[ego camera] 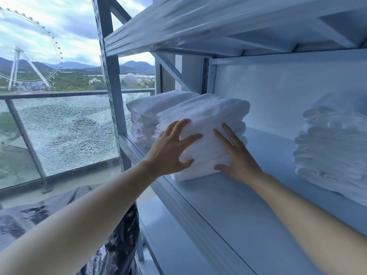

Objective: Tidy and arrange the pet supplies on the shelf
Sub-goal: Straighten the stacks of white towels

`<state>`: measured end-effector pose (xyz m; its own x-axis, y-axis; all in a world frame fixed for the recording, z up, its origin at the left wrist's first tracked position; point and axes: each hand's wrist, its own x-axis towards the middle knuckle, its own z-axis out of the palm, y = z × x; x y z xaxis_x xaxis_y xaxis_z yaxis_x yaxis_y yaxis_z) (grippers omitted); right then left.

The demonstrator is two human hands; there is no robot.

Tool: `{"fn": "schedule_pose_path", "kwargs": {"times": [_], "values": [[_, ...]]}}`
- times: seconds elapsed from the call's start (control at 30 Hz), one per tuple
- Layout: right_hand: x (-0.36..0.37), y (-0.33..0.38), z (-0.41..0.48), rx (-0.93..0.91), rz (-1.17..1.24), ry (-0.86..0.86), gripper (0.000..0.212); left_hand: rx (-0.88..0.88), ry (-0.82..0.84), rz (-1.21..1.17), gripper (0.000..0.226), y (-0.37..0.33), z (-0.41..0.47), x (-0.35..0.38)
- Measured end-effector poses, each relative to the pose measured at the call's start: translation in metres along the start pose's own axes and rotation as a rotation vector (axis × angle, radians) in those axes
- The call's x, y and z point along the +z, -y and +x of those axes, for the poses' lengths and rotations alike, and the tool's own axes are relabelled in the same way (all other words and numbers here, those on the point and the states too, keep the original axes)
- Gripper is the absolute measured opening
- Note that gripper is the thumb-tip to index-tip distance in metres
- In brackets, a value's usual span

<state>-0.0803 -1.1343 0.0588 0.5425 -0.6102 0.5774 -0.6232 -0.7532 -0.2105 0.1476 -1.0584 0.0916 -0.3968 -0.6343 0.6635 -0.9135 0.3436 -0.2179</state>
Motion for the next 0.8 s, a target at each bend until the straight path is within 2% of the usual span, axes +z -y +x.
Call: {"fn": "schedule_pose_path", "kwargs": {"times": [0.2,0.37,0.6,0.8], "values": [[0.007,-0.003,0.002,-0.005,0.019,0.012,0.113,-0.051,-0.009,-0.023,0.062,-0.003,0.005,0.004],[0.008,-0.01,0.003,-0.031,0.002,-0.011,0.112,-0.019,0.001,-0.023,0.063,-0.007,0.007,0.001],[0.006,-0.027,0.008,-0.1,0.058,-0.025,0.102,-0.028,-0.046,0.035,0.055,-0.031,0.009,-0.003],[0.01,-0.019,0.013,-0.079,0.054,0.0,0.104,-0.07,-0.022,0.048,0.055,-0.017,0.009,-0.003]]}}
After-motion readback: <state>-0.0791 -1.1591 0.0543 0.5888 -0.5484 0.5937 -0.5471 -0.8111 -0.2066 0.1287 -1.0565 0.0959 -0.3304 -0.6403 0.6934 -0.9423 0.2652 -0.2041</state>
